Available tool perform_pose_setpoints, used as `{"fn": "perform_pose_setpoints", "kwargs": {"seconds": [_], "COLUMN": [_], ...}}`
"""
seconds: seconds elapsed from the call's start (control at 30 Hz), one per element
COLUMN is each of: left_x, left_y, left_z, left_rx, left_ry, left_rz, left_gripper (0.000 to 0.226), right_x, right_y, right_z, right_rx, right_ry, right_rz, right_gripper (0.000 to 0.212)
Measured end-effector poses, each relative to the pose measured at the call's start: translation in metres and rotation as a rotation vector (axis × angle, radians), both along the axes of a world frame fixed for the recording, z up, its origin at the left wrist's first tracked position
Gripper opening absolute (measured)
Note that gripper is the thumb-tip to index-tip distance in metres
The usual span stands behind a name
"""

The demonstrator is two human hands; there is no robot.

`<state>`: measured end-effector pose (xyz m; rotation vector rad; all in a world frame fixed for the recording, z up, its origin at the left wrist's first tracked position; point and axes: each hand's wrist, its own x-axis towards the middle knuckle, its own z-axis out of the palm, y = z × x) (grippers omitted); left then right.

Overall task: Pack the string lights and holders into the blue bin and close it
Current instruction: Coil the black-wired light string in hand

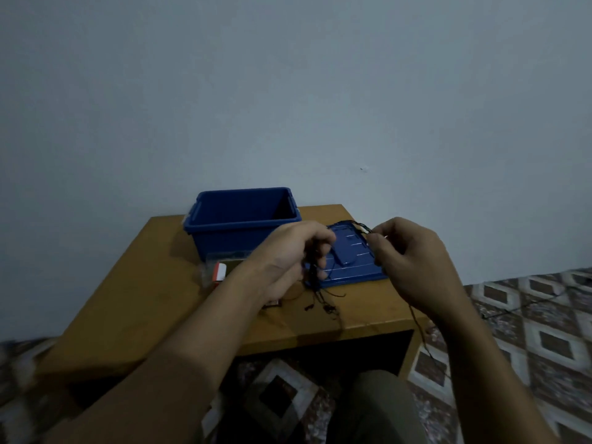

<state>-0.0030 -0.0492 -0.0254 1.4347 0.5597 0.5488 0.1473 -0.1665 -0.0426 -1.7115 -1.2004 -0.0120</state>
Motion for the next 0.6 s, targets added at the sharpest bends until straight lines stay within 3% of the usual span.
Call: {"fn": "perform_pose_setpoints", "kwargs": {"seconds": [0.17,0.4,0.6], "left_x": [-0.04,-0.081,-0.117], "left_y": [-0.019,-0.032,-0.037], "left_z": [0.014,0.03,0.037], "left_rx": [0.051,0.313,0.554], "left_ry": [-0.059,0.118,0.269], "left_rz": [0.013,0.233,0.267], "left_gripper": [0.017,0.016,0.033], "right_x": [-0.029,-0.059,-0.078], "right_y": [-0.023,-0.031,-0.027], "right_z": [0.024,0.055,0.072], "right_rx": [0.091,0.163,0.187], "right_ry": [0.032,0.033,0.063], "right_rz": [0.087,0.121,0.256], "right_gripper": [0.017,0.012,0.015]}}
